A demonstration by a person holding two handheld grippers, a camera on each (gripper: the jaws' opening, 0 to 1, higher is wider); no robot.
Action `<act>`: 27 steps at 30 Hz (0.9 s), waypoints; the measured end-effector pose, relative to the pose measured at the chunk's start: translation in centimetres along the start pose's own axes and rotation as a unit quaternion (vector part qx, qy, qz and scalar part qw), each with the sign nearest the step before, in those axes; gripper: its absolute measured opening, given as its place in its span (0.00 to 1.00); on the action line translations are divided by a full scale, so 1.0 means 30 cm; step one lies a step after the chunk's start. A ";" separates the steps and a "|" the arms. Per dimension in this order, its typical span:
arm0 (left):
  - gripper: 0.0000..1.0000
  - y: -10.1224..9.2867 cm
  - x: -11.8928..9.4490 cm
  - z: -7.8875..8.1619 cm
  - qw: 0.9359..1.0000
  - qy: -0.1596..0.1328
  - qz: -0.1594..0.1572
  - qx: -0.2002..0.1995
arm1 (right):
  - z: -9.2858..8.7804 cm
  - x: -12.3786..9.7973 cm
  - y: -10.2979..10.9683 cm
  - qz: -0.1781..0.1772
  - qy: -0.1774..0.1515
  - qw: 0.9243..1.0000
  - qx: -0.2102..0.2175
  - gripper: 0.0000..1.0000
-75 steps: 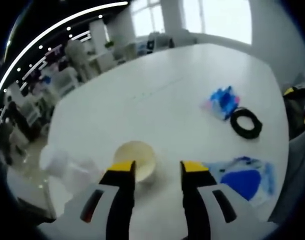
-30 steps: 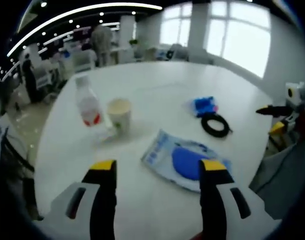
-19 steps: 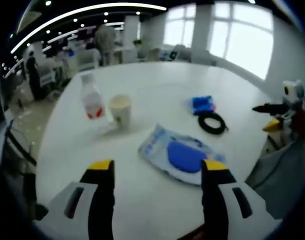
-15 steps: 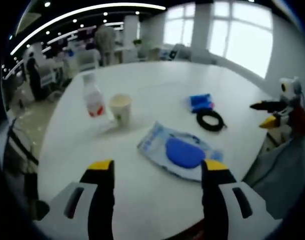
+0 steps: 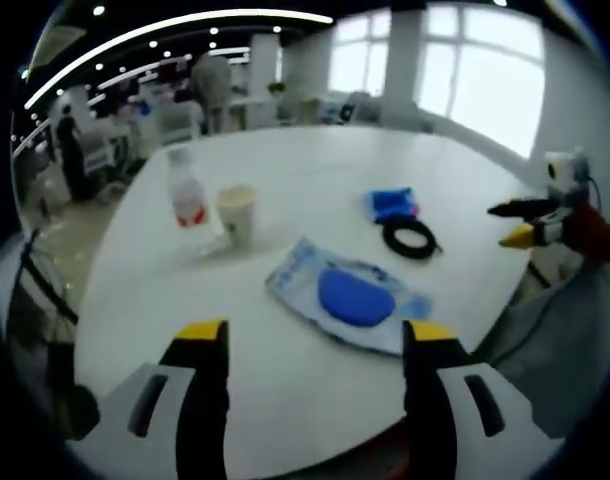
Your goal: Arrange the tabletop items into an orderly group along one side of the table until the central work area is clear of visible clutter.
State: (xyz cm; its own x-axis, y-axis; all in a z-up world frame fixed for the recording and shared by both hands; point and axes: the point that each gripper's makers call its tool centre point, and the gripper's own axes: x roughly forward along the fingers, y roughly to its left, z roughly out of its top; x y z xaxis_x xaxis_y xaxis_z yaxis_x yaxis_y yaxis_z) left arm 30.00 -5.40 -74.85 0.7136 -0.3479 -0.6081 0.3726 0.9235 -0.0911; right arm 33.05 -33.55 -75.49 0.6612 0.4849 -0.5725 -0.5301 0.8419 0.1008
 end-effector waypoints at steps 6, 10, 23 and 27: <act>0.66 -0.015 0.003 -0.009 1.000 0.002 -0.011 0.006 | -0.019 -0.006 -0.058 -0.030 0.007 0.999 0.027 0.74; 0.66 -0.024 0.012 0.007 1.000 -0.005 -0.018 0.014 | -0.020 0.000 -0.094 -0.040 0.009 0.999 0.035 0.74; 0.66 0.003 0.026 0.003 1.000 -0.004 -0.019 -0.001 | 0.050 0.150 -0.200 -0.035 0.013 0.997 0.073 0.71; 0.66 0.001 0.050 0.003 1.000 0.002 -0.027 0.004 | 0.056 0.197 -0.161 -0.014 0.023 0.997 0.066 0.71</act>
State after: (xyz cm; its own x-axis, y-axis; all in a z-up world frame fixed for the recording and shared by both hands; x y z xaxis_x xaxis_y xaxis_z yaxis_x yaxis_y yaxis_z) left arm 31.14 -5.91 -75.71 0.6893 -0.3966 -0.6063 0.4151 0.9020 -0.1182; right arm 40.41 -34.36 -77.98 0.6489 0.4513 -0.6126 -0.4353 0.8805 0.1876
